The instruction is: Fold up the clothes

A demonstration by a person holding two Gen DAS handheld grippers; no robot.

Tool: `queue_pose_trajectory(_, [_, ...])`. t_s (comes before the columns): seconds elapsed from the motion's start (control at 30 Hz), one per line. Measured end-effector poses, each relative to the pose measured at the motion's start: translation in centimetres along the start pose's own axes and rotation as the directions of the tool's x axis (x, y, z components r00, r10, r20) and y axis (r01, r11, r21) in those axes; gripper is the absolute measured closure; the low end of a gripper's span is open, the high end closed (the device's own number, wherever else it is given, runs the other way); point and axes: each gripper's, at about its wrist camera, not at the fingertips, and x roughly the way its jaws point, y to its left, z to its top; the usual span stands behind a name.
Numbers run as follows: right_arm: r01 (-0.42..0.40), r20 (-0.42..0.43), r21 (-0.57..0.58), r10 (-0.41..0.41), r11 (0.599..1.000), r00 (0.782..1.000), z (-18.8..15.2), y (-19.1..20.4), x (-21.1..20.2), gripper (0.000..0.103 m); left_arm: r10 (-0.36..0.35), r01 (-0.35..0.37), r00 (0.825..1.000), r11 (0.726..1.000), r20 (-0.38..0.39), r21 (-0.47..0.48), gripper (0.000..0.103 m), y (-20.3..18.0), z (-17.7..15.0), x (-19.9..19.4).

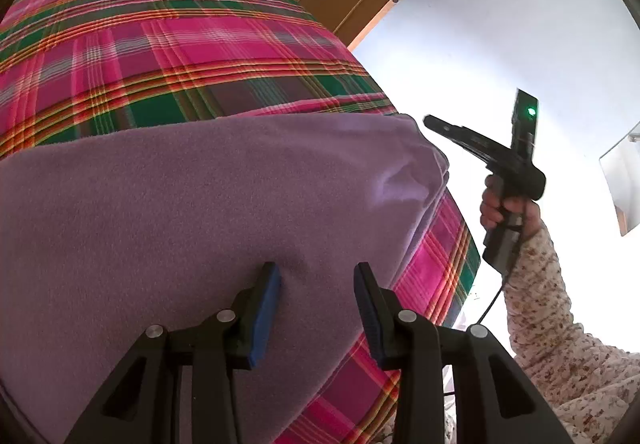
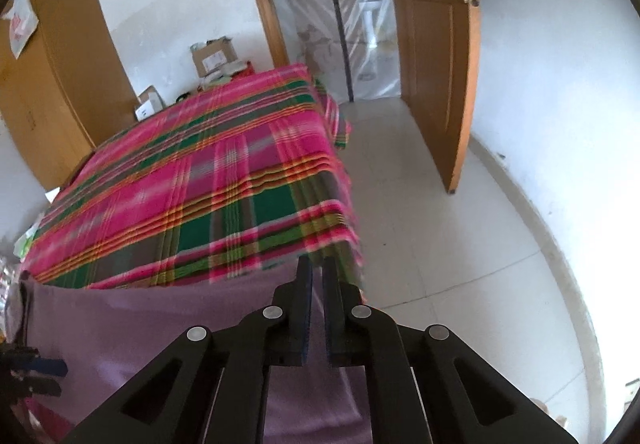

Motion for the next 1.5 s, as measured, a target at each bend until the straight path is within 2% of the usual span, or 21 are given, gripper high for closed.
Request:
queue_pose_trajectory(0.13, [-0.055,-0.005,0.069,0.056,0.996,0.998,-1.7,-1.7,-2.0,0.080,0.060,-0.060,0.998,0.995,0.004,0.074,0.061,-1.4,-0.2,0.3])
queue_pose_trajectory(0.2, [-0.074,-0.005,0.084,0.075,0.994,0.997,-2.5,-2.1,-2.6,0.077,0.076,-0.076,0.997,0.991,0.000,0.113,0.061,-2.3,-0.3,0.7])
queue_pose_trajectory(0.37, [-0.108,-0.036,0.039,0.109,0.993,0.993,-3.9,-1.7,-2.5,0.076,0.106,-0.103,0.994,0.980,-0.008,0.172,0.061,-3.8,-0.4,1.4])
queue_pose_trajectory(0.5, [-0.121,-0.049,0.011,0.122,0.993,0.991,-4.2,-1.3,-2.1,0.077,0.109,-0.106,0.994,0.981,-0.009,0.165,0.061,-3.7,-0.4,1.5])
queue_pose_trajectory(0.57, [-0.132,-0.049,0.007,0.132,0.991,0.990,-4.4,-1.3,-2.1,0.086,0.111,-0.108,0.994,0.981,-0.010,0.159,0.061,-3.7,-0.4,1.4])
queue_pose_trajectory(0.63, [-0.135,-0.036,0.013,0.135,0.991,0.990,-4.4,-1.6,-2.4,0.094,0.117,-0.113,0.993,0.979,-0.013,0.167,0.061,-3.8,-0.4,1.4])
queue_pose_trajectory(0.7, [-0.139,-0.030,0.025,0.139,0.990,0.990,-4.4,-1.9,-2.6,0.096,0.113,-0.109,0.994,0.979,-0.014,0.172,0.061,-3.8,-0.4,1.4])
queue_pose_trajectory(1.0, [-0.167,-0.087,0.132,0.179,0.977,0.980,-3.7,-3.7,-2.8,0.096,0.068,-0.055,0.995,0.985,-0.072,0.163,0.061,-3.1,-0.3,0.9])
queue_pose_trajectory(1.07, [-0.137,-0.095,0.121,0.149,0.983,0.984,-3.8,-3.8,-2.5,0.096,0.067,-0.054,0.995,0.986,-0.077,0.161,0.061,-3.1,-0.3,0.9])
queue_pose_trajectory(1.13, [-0.035,-0.068,0.083,0.040,0.996,0.997,-3.9,-3.6,-2.6,0.094,0.070,-0.057,0.994,0.986,-0.080,0.158,0.061,-3.1,-0.3,0.9])
queue_pose_trajectory(1.23, [0.005,-0.027,0.078,-0.003,0.997,1.000,-3.9,-3.7,-3.2,0.093,0.079,-0.064,0.993,0.984,-0.084,0.166,0.061,-3.2,-0.4,1.0])
queue_pose_trajectory(1.4, [-0.036,0.041,0.031,0.035,0.999,0.999,-3.0,-2.2,-3.9,0.092,0.080,-0.066,0.993,0.986,-0.088,0.156,0.061,-3.4,-0.2,1.4])
queue_pose_trajectory(1.5, [-0.063,0.053,-0.018,0.064,0.998,0.997,-2.1,-0.5,-3.1,0.090,0.076,-0.063,0.993,0.988,-0.087,0.141,0.061,-3.3,-0.1,1.4])
